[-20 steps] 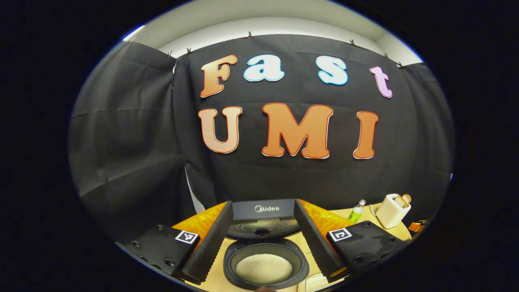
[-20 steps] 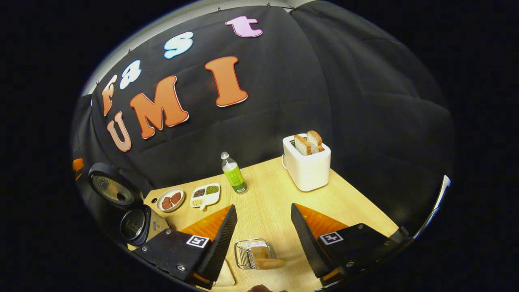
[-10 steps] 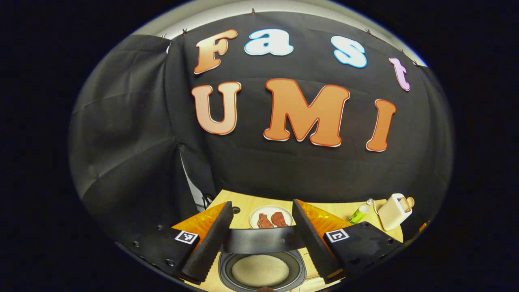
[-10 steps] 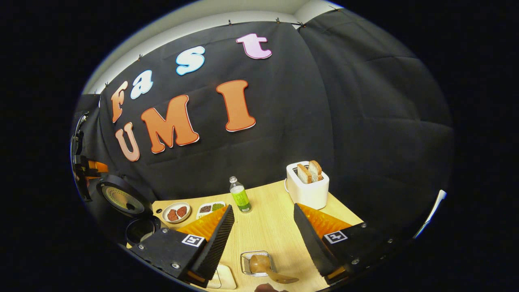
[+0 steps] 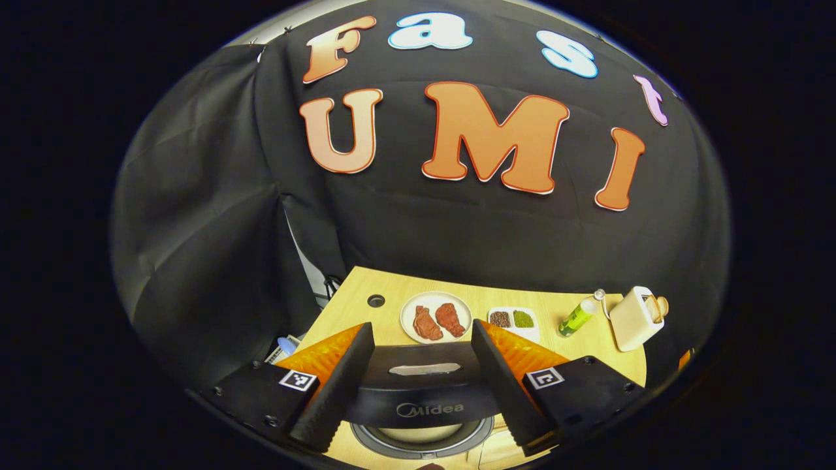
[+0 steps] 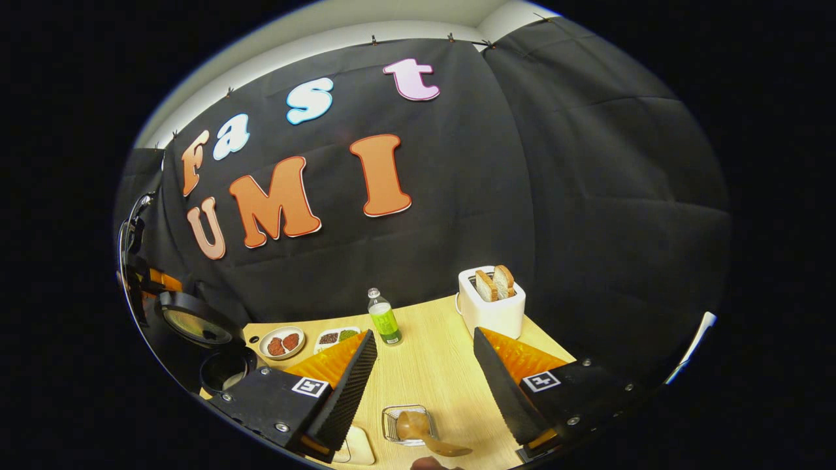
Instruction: Close the left gripper, press the button to open the rice cooker; take a wooden spoon from the chopstick holder with the right hand, scoop a spoonful of rice and pour it into the rice cooker, then put the wooden spoon back into the chopstick holder.
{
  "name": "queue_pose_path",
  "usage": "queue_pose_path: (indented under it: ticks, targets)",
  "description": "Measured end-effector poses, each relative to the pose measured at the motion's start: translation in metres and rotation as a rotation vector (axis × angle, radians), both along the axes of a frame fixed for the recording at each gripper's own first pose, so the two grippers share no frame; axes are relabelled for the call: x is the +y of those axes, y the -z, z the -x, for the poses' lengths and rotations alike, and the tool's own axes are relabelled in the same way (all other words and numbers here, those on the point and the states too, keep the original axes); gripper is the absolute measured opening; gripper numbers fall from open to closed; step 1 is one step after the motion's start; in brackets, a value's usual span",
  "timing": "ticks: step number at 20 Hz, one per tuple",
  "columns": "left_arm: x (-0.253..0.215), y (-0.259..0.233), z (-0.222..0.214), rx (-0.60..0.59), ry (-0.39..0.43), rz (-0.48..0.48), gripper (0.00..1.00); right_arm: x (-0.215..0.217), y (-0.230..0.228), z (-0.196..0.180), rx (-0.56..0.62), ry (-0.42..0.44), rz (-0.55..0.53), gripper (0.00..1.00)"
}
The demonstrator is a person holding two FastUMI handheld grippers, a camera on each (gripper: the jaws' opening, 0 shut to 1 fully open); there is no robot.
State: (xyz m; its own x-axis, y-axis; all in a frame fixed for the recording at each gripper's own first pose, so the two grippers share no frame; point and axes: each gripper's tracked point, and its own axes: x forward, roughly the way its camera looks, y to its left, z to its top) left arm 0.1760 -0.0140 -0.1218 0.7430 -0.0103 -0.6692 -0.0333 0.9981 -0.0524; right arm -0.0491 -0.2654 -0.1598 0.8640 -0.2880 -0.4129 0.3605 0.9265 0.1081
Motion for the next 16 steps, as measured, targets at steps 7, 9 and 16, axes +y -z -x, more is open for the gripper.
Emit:
queue_pose_path:
  ticks: [7,9,16]
  targets:
    - [-0.010,0.077,0.065,0.306,0.000,0.013,0.96,0.016,0.004,-0.013,0.005,-0.050,0.006,0.93]
    - [-0.013,0.096,0.088,0.396,0.014,0.006,0.95,0.022,0.006,-0.016,0.006,-0.065,0.006,0.93]
    - [-0.017,0.152,0.120,0.603,0.009,-0.019,0.94,0.045,0.012,-0.023,0.013,-0.132,0.023,0.92]
